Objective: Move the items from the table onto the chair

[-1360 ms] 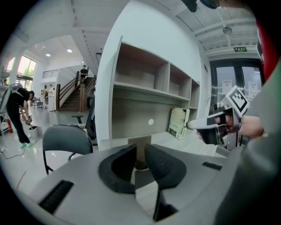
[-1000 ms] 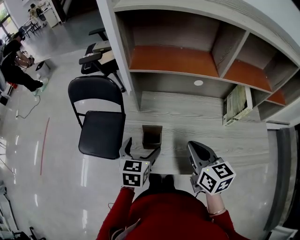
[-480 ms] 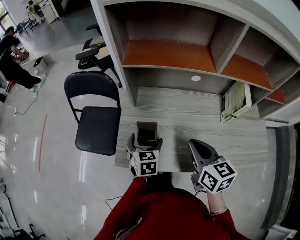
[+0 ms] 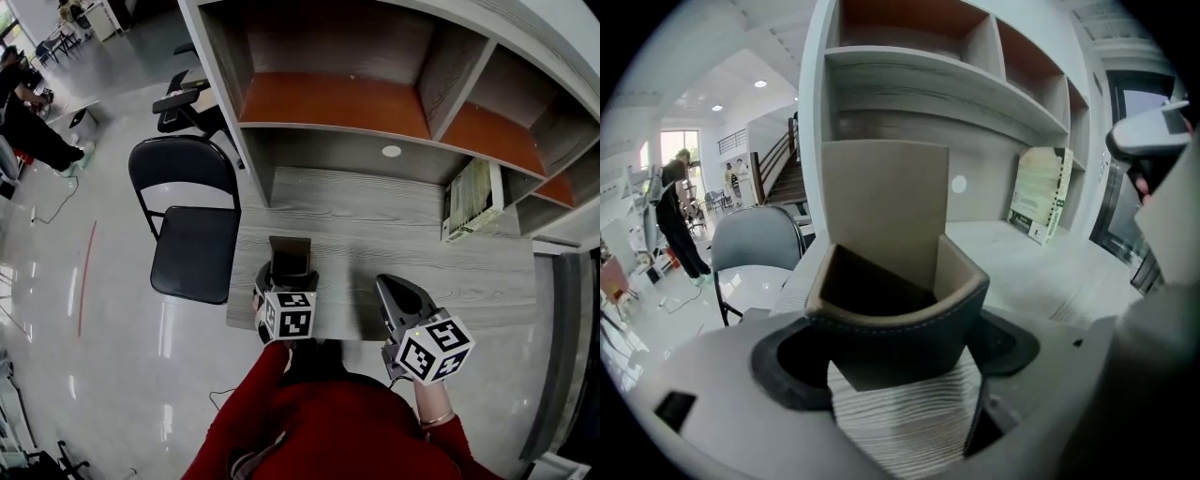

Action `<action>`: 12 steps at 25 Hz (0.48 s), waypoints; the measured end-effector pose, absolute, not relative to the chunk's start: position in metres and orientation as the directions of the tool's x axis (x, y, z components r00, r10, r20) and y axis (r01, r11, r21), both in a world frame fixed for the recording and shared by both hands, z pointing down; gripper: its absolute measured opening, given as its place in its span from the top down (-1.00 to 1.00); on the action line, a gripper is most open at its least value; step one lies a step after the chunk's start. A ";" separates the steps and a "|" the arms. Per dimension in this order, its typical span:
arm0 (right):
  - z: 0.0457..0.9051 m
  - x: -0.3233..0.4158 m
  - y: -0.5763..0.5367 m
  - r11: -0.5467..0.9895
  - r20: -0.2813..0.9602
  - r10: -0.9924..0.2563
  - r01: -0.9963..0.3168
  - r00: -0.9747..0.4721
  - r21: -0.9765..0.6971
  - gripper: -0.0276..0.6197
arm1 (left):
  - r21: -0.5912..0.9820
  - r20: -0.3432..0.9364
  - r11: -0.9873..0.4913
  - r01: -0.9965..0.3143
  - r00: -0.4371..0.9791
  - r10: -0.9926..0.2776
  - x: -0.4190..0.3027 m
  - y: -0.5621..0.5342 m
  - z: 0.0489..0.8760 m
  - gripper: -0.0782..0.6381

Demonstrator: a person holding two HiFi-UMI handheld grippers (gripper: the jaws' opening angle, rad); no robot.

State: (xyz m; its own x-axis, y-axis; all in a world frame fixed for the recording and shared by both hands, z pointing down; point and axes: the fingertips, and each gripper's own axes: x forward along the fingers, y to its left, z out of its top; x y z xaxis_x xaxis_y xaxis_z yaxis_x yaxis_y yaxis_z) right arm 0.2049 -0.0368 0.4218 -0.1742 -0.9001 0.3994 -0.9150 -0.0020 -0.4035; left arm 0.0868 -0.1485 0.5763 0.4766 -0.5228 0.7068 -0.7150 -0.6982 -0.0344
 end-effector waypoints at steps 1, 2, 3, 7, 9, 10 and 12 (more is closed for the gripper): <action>0.422 0.205 -0.036 0.000 0.398 -0.900 -0.915 -0.176 -0.404 0.88 | -0.029 0.710 -0.699 -0.715 0.478 -0.517 0.087 -0.148 0.576 -0.46; 0.421 0.205 -0.036 0.001 0.397 -0.901 -0.914 -0.177 -0.405 0.88 | -0.022 0.711 -0.699 -0.714 0.481 -0.513 0.087 -0.148 0.576 -0.46; 0.421 0.205 -0.036 0.003 0.394 -0.902 -0.914 -0.178 -0.405 0.88 | -0.016 0.709 -0.699 -0.715 0.485 -0.512 0.086 -0.148 0.573 -0.46; 0.418 0.208 -0.037 0.015 0.377 -0.908 -0.913 -0.183 -0.407 0.88 | -0.046 0.643 -0.699 -0.714 0.514 -0.568 0.083 -0.157 0.537 -0.45; 0.414 0.211 -0.041 0.027 0.363 -0.913 -0.915 -0.187 -0.403 0.87 | -0.076 0.593 -0.699 -0.711 0.531 -0.605 0.081 -0.166 0.505 -0.45; 0.411 0.212 -0.044 0.036 0.354 -0.916 -0.916 -0.191 -0.400 0.88 | -0.086 0.568 -0.698 -0.711 0.540 -0.621 0.079 -0.172 0.488 -0.45; 0.405 0.211 -0.049 0.057 0.337 -0.920 -0.917 -0.202 -0.395 0.88 | -0.100 0.522 -0.689 -0.718 0.552 -0.651 0.073 -0.182 0.456 -0.45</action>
